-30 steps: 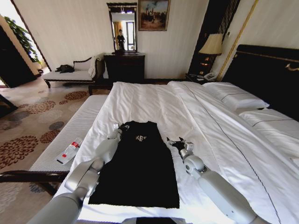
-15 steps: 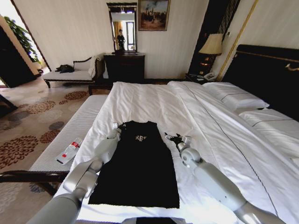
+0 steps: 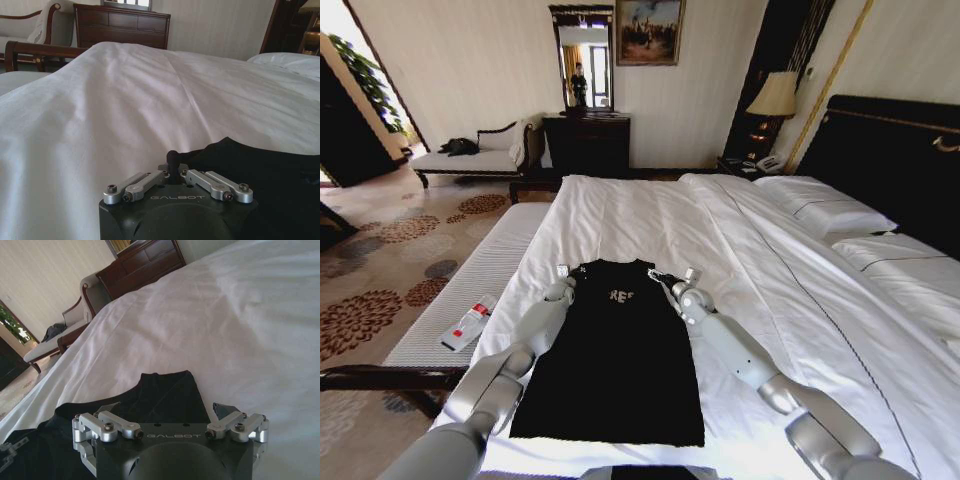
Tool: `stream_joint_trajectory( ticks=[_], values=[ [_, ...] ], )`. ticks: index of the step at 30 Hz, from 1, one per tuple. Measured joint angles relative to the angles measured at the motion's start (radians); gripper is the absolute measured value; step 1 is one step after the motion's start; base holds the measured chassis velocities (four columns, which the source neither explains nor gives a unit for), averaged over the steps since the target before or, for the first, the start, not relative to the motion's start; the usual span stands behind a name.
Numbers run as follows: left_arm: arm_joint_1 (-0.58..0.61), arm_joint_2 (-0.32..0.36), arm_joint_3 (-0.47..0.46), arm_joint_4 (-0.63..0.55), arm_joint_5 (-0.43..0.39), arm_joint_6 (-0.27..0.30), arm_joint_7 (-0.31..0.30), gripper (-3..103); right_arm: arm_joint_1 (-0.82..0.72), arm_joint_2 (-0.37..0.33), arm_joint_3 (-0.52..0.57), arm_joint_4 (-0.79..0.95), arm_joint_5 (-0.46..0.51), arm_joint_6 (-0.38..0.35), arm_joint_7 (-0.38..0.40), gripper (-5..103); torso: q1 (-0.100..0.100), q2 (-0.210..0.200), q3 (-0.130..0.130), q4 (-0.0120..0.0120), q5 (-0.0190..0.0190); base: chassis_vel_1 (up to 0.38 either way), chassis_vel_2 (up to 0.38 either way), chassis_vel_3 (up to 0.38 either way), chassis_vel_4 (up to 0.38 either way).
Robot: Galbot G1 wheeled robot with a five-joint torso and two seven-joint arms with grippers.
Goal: Fold the clothes on the bed.
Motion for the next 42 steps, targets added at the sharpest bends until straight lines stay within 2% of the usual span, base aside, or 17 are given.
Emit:
stream_joint_trajectory(
  ticks=[11, 13, 19, 30, 34, 36, 40, 42],
  values=[
    [0.013, 0.001, 0.015, -0.022, -0.006, 0.000, -0.002, 2, 0.104, 0.093, 0.006, -0.229, -0.042, 0.040, -0.057, 100, 0.000, 0.000, 0.000, 0.0003, 0.0003, 0.000, 0.000, 0.000, 0.000],
    [0.013, 0.000, 0.029, -0.026, -0.014, -0.001, -0.003, 2, 0.148, 0.113, 0.013, -0.315, -0.060, 0.056, -0.072, 100, 0.000, 0.000, 0.000, 0.0001, 0.0003, 0.000, 0.000, 0.000, 0.000],
    [0.008, -0.007, 0.036, -0.028, -0.015, -0.001, -0.004, 2, 0.195, 0.134, 0.020, -0.409, -0.082, 0.067, -0.082, 100, 0.000, 0.000, 0.000, 0.0002, 0.0003, 0.000, 0.000, 0.000, 0.000],
    [0.003, -0.013, 0.040, -0.029, -0.017, -0.001, -0.004, 2, 0.200, 0.145, 0.029, -0.454, -0.089, 0.065, -0.086, 99, 0.000, 0.000, 0.000, 0.0000, 0.0003, 0.000, 0.000, 0.000, 0.000],
    [0.000, -0.014, 0.041, -0.025, -0.019, -0.001, -0.003, 2, 0.207, 0.156, 0.024, -0.467, -0.086, 0.056, -0.081, 82, 0.000, 0.000, 0.000, 0.0003, 0.0003, 0.000, 0.000, 0.000, 0.000],
    [-0.001, -0.015, 0.041, -0.023, -0.020, -0.002, -0.003, 2, 0.208, 0.157, 0.022, -0.469, -0.086, 0.055, -0.081, 82, 0.000, 0.000, 0.000, 0.0002, 0.0003, 0.000, 0.000, 0.000, 0.000],
    [-0.003, -0.016, 0.043, -0.021, -0.023, -0.002, -0.002, 2, 0.212, 0.160, 0.010, -0.483, -0.088, 0.046, -0.080, 60, 0.000, 0.000, 0.000, 0.0001, 0.0003, 0.000, 0.000, 0.000, 0.000],
    [-0.004, -0.016, 0.045, -0.020, -0.024, -0.002, -0.001, 2, 0.214, 0.161, 0.007, -0.491, -0.094, 0.045, -0.080, 60, 0.000, 0.000, 0.000, 0.0001, 0.0003, 0.000, 0.000, 0.000, 0.000]
  ],
)
